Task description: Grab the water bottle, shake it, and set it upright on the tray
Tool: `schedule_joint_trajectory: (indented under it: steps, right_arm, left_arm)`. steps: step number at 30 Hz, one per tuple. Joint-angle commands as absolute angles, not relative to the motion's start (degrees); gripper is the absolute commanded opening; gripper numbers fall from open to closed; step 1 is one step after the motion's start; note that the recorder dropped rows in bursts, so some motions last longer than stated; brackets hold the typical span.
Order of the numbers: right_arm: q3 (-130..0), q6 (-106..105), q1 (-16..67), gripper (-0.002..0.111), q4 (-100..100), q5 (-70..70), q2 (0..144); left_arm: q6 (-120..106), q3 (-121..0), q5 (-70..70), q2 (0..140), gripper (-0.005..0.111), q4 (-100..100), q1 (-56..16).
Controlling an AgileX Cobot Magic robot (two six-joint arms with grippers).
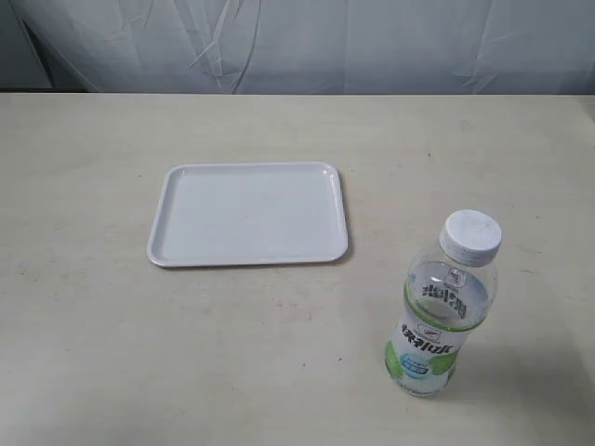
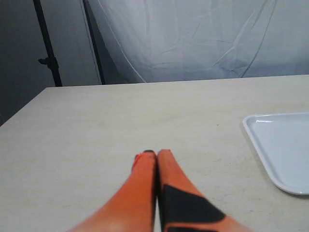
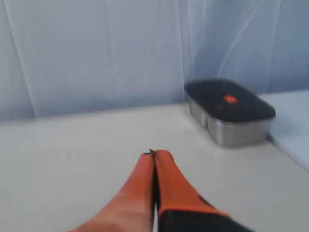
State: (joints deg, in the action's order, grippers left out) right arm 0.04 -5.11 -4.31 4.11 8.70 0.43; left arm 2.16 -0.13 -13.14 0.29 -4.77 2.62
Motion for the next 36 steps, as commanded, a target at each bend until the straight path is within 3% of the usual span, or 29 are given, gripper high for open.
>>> schedule_joint_trajectory:
  steps: [1, 7, 12, 14, 15, 16, 17, 19, 25, 28, 33, 36]
  right_arm:
    - [0.0, 0.38, -4.54, -0.001, 20.87, -11.86, 0.0]
    - [0.0, 7.8, -4.54, -0.001, 30.56, -34.78, 0.0]
    - [0.0, 40.52, -4.54, -0.001, 21.26, -25.76, 0.0]
    - [0.0, 55.23, -4.54, -0.001, 2.93, -15.79, 0.0]
    - [-1.19, 74.87, -3.79, -0.001, -26.73, -8.87, 0.0]
    - [-1.75, 85.92, -2.8, -0.001, -39.3, -10.16, 0.0]
    - [-4.96, 106.38, -0.66, -0.001, -67.11, -16.44, 0.0]
    - [-12.5, 121.19, 1.15, -0.001, -96.52, -21.76, 6.16]
    - [-39.53, 108.38, 1.25, -0.001, -99.95, -13.53, 34.65]
    - [-49.58, 98.19, 1.25, -0.001, -99.95, 0.44, 49.12]
    - [-50.75, 69.03, 1.25, -0.001, -97.77, 36.9, 63.11]
    - [-50.75, 65.35, 1.25, -0.001, -82.47, 47.18, 67.96]
  left_arm:
    - [2.5, 0.0, -12.89, 0.0, 0.0, -4.81, 2.7]
    - [2.6, 0.0, -12.89, 0.0, 0.0, -4.81, 2.7]
    - [2.6, 0.0, -12.89, 0.0, 0.0, -4.81, 2.7]
    - [2.6, 0.0, -12.89, 0.0, 0.0, -4.81, 2.7]
    - [2.6, 0.0, -12.89, 0.0, 0.0, -4.81, 2.7]
    - [2.6, 0.0, -12.89, 0.0, 0.0, -4.81, 2.7]
    - [2.6, 0.0, -12.89, 0.0, 0.0, -4.81, 2.7]
    - [2.6, 0.0, -12.89, 0.0, 0.0, -4.81, 2.7]
    - [2.6, 0.0, -12.89, 0.0, 0.0, -4.81, 2.7]
    - [2.6, 0.0, -12.89, 0.0, 0.0, -4.81, 2.7]
    - [2.6, 0.0, -12.89, 0.0, 0.0, -4.81, 2.7]
    - [2.6, 0.0, -12.89, 0.0, 0.0, -4.81, 2.7]
